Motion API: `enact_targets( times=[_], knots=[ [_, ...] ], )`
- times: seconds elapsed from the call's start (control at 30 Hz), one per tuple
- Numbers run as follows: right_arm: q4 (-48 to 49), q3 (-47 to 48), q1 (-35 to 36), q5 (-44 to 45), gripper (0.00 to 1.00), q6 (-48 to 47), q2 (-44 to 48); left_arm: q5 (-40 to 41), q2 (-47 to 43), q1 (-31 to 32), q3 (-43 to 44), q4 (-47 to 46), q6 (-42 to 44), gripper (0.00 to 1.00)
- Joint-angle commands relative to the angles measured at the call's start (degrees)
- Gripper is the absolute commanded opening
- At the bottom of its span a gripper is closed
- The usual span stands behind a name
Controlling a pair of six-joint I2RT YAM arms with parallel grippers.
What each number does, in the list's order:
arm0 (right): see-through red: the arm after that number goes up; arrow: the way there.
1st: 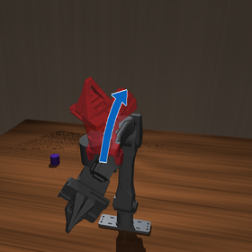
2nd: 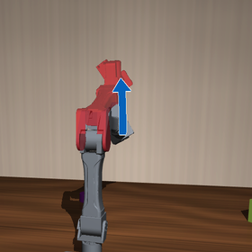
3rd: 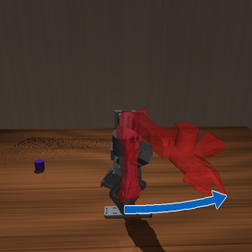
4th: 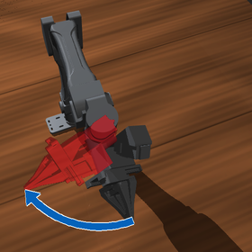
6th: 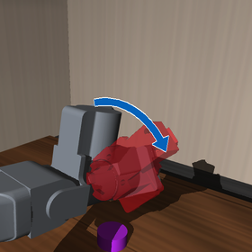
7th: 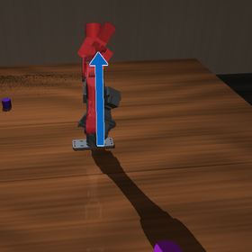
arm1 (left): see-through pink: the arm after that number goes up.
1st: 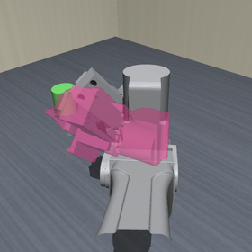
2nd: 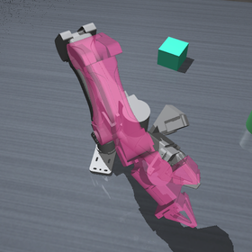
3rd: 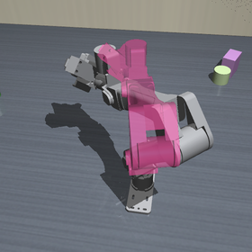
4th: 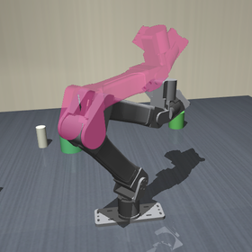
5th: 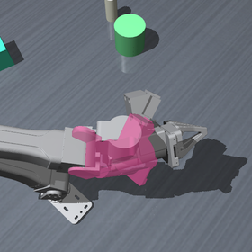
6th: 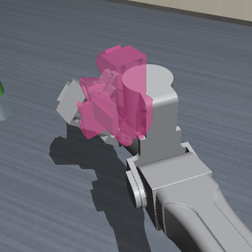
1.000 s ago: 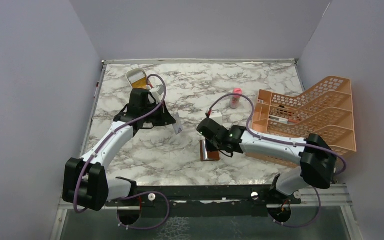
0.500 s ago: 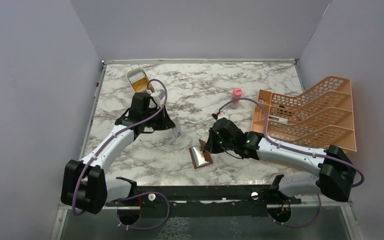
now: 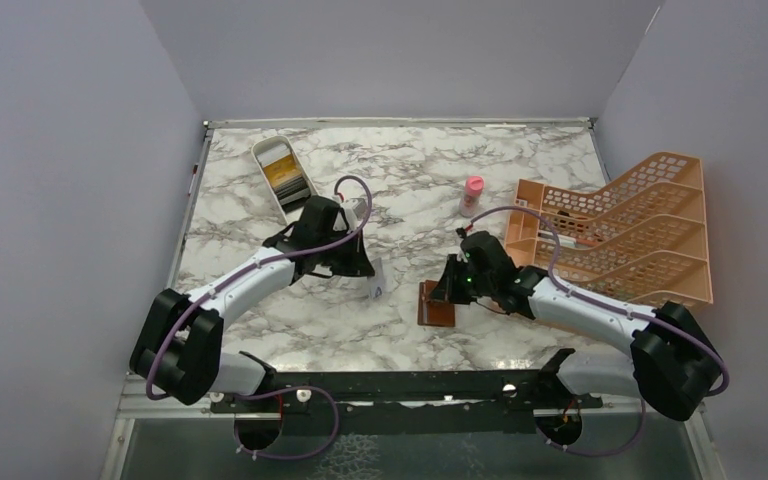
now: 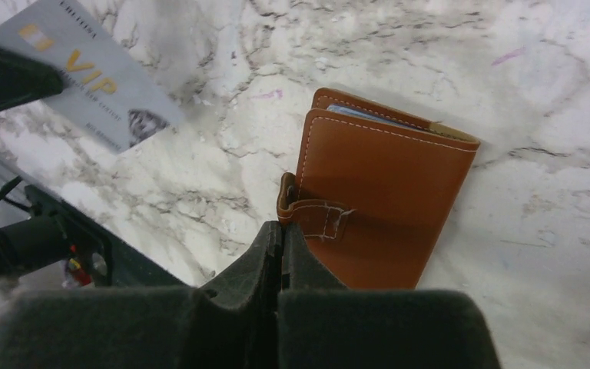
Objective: Put the credit cards into the card holder
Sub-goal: Open the card holder at the center of the board.
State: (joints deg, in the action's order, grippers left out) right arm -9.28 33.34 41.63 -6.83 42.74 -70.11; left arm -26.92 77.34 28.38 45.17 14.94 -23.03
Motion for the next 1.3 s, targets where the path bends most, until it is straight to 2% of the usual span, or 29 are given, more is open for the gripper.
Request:
enact_targets(
  times=[0.0, 0.07, 0.27, 0.4, 0.47, 0.6, 0.77, 0.97, 1.27],
  knots=[
    [3.64, 2.61, -0.34, -11.12, 0.01, -1.67, -1.36, 6.18, -1.51, -0.07, 1.3, -0.28, -0.26, 0.0],
    [6.31, 2.88, -0.13, -15.57, 0.01, -0.33, -2.38, 8.1, -1.98, -0.7, 2.59, 1.96, 0.8, 0.0],
    [9.32, 6.65, 3.77, -20.45, 0.01, 3.11, -3.76, 5.39, -3.38, -5.5, 3.14, 4.07, 3.03, 0.0],
    [25.67, 2.58, 3.9, -32.91, 0.01, 11.66, -6.35, 4.68, -5.4, -8.66, 2.85, 5.76, 4.57, 0.0],
    [31.23, 0.11, 3.84, -34.93, 0.01, 13.95, -7.37, 4.46, -6.15, -9.19, 2.24, 6.1, 5.02, 0.0],
    [23.89, -0.44, 3.41, -27.6, 0.01, 8.94, -7.86, 1.67, -5.89, -9.16, 0.58, 6.07, 4.92, 0.0],
    [23.65, -2.83, 1.63, -25.52, 0.01, 6.22, -11.46, 0.87, -5.7, -9.16, -0.51, 5.65, 5.09, 0.0],
    [29.34, -5.87, -2.25, -30.37, 0.01, 7.28, -14.5, 0.58, -5.56, -8.7, -0.56, 5.59, 5.09, 0.0],
    [27.32, -7.57, -7.6, -31.41, 0.01, 4.26, -14.24, 0.83, -5.81, -2.81, -2.63, 5.5, 3.29, 0.0]
  ],
)
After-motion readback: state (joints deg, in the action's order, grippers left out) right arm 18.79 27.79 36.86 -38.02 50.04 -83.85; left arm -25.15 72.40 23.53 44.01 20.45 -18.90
